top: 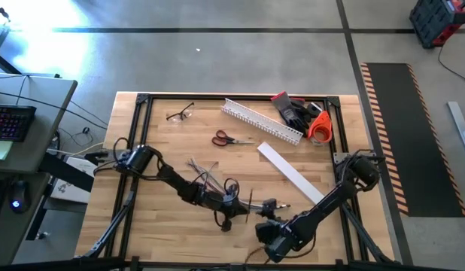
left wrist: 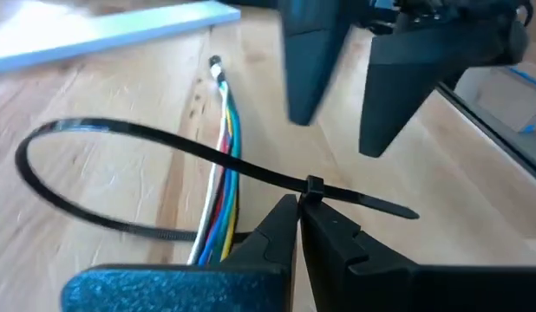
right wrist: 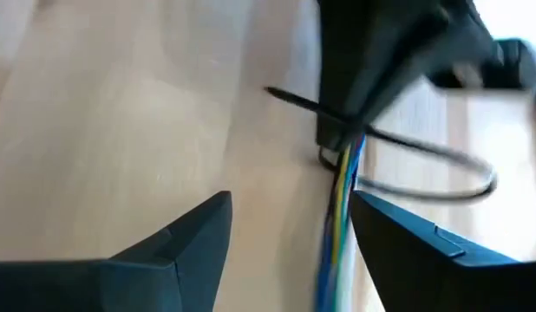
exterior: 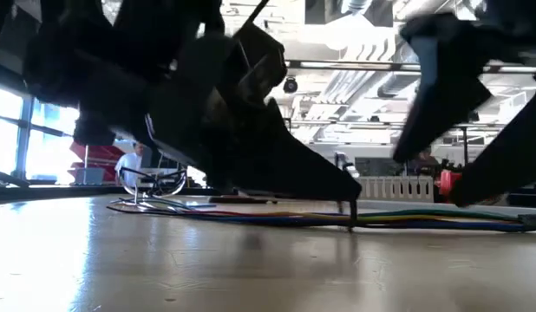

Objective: Ziptie cables
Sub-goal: Wrap the cable wires with a black ziptie

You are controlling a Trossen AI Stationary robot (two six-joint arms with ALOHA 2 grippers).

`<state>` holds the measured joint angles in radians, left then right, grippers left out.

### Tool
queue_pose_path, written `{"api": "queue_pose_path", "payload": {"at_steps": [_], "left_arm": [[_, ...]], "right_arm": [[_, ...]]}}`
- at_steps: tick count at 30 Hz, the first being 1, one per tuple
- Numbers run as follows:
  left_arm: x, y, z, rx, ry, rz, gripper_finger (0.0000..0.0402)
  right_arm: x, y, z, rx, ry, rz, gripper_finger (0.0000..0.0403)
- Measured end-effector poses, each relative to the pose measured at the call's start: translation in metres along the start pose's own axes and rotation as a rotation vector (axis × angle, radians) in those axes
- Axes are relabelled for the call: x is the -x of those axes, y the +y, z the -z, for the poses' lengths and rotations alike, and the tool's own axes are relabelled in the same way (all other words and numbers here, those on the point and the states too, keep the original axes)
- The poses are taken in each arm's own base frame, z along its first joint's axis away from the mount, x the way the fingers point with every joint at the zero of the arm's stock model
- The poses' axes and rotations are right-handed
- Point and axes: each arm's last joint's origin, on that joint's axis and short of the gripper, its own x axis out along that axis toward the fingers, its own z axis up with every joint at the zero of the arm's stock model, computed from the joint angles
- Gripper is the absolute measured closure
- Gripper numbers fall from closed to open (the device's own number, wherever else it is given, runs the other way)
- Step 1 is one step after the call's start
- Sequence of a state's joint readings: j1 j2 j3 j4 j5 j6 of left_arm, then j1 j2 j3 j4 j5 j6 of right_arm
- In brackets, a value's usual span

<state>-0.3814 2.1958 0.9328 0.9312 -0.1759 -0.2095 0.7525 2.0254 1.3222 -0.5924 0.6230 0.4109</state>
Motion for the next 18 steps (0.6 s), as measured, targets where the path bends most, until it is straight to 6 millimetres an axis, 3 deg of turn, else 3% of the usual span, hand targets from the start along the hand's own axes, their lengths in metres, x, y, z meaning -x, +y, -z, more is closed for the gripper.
{"api": "queue_pose_path", "payload": {"at_steps": [4,10,14,18], "left_arm": [[-0.008,0.019,0.006,-0.022,-0.051,-0.001,0.0402],[-0.027,0.038,0.007,-0.024,-0.08,0.045,0.0402],[-0.035,0.038,0.005,-0.101,-0.09,0.039,0.0402],[-0.03,0.038,-0.001,-0.156,0.003,-0.078,0.0402]], "right_arm": [[-0.002,0.0,0.007,-0.331,0.017,0.014,0.0183],[-0.007,0.006,0.018,-0.663,-0.012,0.01,0.0194],[-0.008,0.005,0.021,-0.763,-0.039,0.049,0.02],[-0.009,-0.003,0.031,-0.808,0.028,0.14,0.0207]]}}
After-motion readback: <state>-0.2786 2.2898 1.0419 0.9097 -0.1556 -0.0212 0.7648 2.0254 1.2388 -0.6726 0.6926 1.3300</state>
